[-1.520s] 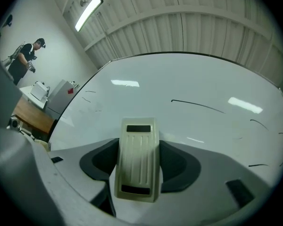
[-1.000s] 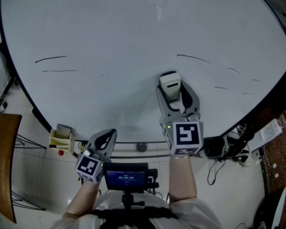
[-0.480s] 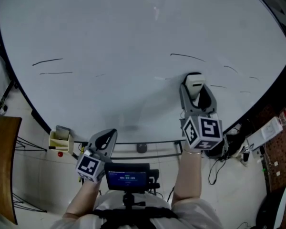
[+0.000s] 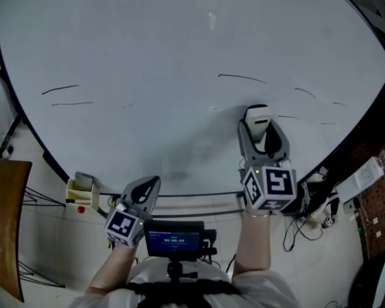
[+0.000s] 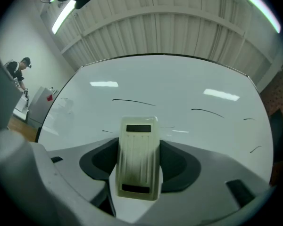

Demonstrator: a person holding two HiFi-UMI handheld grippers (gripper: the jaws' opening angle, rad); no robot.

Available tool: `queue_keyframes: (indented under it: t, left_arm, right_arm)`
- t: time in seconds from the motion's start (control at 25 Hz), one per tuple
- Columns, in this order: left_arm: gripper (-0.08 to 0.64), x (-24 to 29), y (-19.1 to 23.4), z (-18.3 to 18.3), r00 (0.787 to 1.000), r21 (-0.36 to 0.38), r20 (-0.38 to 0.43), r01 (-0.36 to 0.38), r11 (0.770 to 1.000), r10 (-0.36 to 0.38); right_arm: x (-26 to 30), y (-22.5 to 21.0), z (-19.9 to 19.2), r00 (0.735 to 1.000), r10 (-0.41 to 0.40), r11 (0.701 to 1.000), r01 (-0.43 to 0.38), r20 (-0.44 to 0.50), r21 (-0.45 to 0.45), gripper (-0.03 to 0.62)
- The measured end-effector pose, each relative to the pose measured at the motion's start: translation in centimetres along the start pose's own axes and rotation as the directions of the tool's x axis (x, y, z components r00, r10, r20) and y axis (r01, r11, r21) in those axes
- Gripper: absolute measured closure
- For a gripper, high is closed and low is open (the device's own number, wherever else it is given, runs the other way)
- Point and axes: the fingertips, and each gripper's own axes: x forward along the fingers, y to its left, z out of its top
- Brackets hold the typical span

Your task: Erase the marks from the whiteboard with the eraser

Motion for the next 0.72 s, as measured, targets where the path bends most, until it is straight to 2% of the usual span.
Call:
queue_keyframes:
  t: [0.12,0.4,0.72]
  left_arm:
    - [0.566,-0.2,0.1,0.1,1.0,-0.001,0.004,-0.004,1.0,0.004]
    - [0.566,-1.5,1.4,0.1,0.999,-0.005,0.007,-0.037,0.999,0.037]
    - [0.566,-2.2,2.1,-0.2,0.999,-0.006,-0.001,-0.051,0.999,0.051]
  right_arm:
    - [0.4,3.5,0.1,0.997,0.073,0.995,-0.074,-0.023,-0.072,0.327]
    - [1.8,9.9,0.5,0.98,0.197,0.966,-0.199,-0.034,-0.164,0.327]
    - [3.0,12.1,0.6,0.982,0.176,0.971,-0.184,-0.064,-0.151,0.328]
